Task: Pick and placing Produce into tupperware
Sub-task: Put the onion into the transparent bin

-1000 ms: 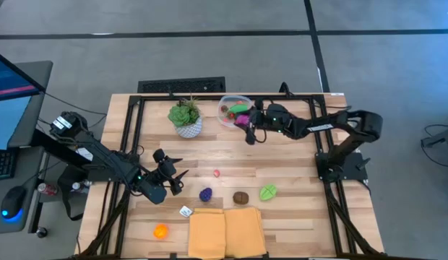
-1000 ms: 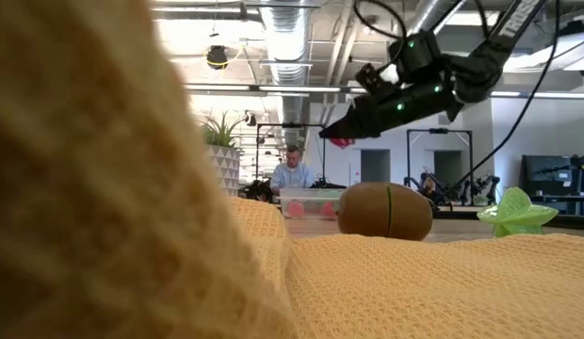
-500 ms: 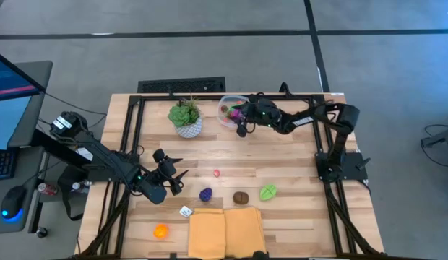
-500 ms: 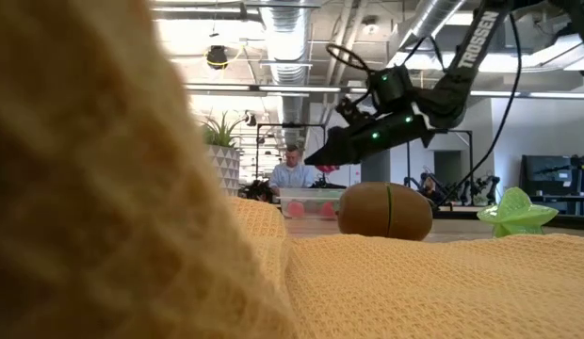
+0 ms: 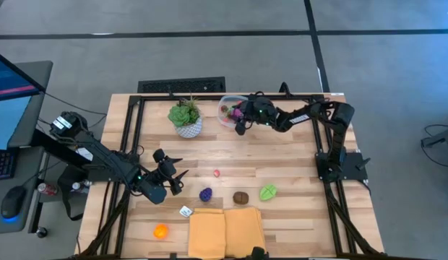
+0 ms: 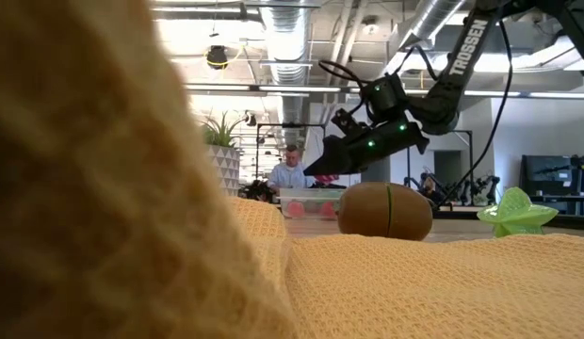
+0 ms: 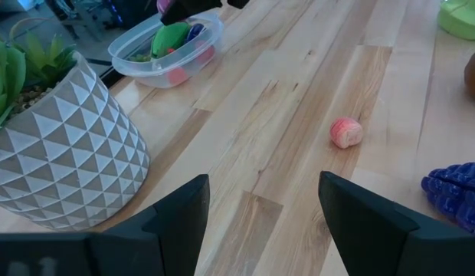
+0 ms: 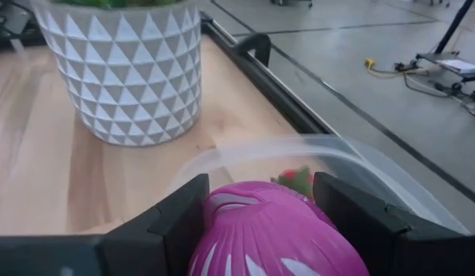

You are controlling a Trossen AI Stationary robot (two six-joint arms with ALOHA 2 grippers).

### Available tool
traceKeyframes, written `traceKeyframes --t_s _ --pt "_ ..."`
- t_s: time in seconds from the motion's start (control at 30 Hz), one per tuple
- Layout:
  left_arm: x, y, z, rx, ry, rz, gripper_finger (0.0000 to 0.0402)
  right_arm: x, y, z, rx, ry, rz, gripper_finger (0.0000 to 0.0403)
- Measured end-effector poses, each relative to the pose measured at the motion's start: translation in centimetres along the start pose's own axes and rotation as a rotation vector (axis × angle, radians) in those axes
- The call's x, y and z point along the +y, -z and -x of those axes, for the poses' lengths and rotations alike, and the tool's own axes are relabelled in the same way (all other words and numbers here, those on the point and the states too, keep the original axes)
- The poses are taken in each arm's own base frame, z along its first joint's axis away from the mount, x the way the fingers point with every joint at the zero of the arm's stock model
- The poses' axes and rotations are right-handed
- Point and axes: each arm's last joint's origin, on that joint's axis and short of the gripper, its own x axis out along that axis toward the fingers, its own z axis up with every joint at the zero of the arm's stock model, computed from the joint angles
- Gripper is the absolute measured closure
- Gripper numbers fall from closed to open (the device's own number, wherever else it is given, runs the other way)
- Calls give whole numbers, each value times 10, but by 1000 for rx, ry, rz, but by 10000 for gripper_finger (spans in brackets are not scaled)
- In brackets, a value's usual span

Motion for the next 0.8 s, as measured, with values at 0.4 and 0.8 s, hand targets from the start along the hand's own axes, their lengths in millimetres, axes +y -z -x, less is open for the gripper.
traceKeyframes --t_s 0.4,0.8 --pt "0 0 0 -1 1 2 164 0 0 0 1 0 -51 152" --pt "0 0 0 2 5 3 164 0 0 0 1 1 -68 123"
